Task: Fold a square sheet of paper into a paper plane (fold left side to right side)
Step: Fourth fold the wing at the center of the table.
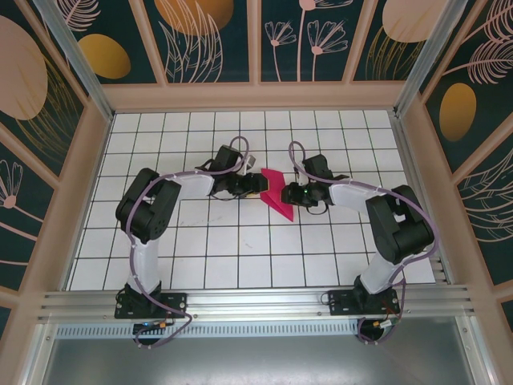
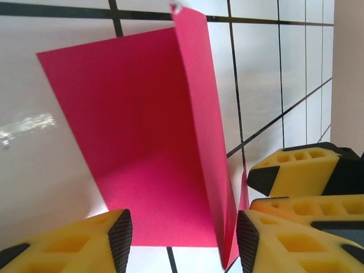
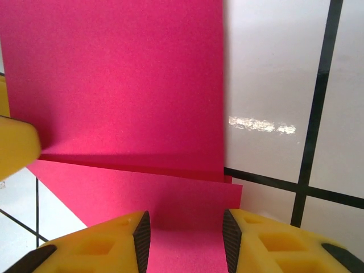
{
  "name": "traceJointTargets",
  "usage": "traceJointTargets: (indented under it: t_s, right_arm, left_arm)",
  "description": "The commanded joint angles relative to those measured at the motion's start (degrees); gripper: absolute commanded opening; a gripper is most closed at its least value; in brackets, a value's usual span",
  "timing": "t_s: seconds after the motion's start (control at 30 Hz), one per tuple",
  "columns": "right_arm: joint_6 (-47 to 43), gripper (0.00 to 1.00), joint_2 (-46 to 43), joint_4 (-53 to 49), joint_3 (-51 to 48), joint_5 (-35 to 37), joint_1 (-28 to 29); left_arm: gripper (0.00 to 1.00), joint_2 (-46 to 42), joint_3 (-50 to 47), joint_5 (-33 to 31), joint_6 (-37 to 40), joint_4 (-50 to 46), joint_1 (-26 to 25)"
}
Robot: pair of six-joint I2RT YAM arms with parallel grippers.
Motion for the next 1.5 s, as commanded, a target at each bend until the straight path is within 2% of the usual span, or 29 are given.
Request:
traceJointTargets:
  t_s: [0.0, 0.13, 0.2, 0.4, 0.67, 1.2, 1.47]
  right_arm:
    - [-1.4, 0.42, 0.4, 0.7, 1.2, -0.4, -0.4]
    - [-3.4, 0.43, -1.9, 1.1, 0.5, 2.3, 0.1]
    - [-4.9, 0.47, -4.2, 0.8, 0.1, 6.2, 1.2]
    - [-8.8, 0.55, -7.4, -0.2, -1.1, 19.1, 8.7]
    - [-9.3, 0.58, -3.6, 0.2, -0.4, 27.5, 14.7]
    - [-8.8, 0.61, -0.1, 2.0, -1.9, 27.8, 16.7]
    - [-8.9, 0.51, 0.6, 2.4, -2.3, 28.1, 16.6]
  left_arm:
    - [0.51, 1.4, 2.6, 1.3, -1.1, 1.5, -0.5]
    - [0.37, 1.1, 3.7, 1.5, -2.2, 1.9, -1.2]
    - [0.34, 1.0, 3.9, 1.4, -2.7, 2.0, -1.4]
    - [0.31, 0.6, 3.6, 1.1, -3.6, 1.8, -1.7]
    - [0.31, 0.4, 4.0, 0.8, -3.9, 1.3, -1.9]
    - [0.32, -0.1, 4.6, -0.1, -3.7, -0.1, -1.9]
    - [0.32, -0.4, 4.9, -0.9, -3.7, -0.8, -1.8]
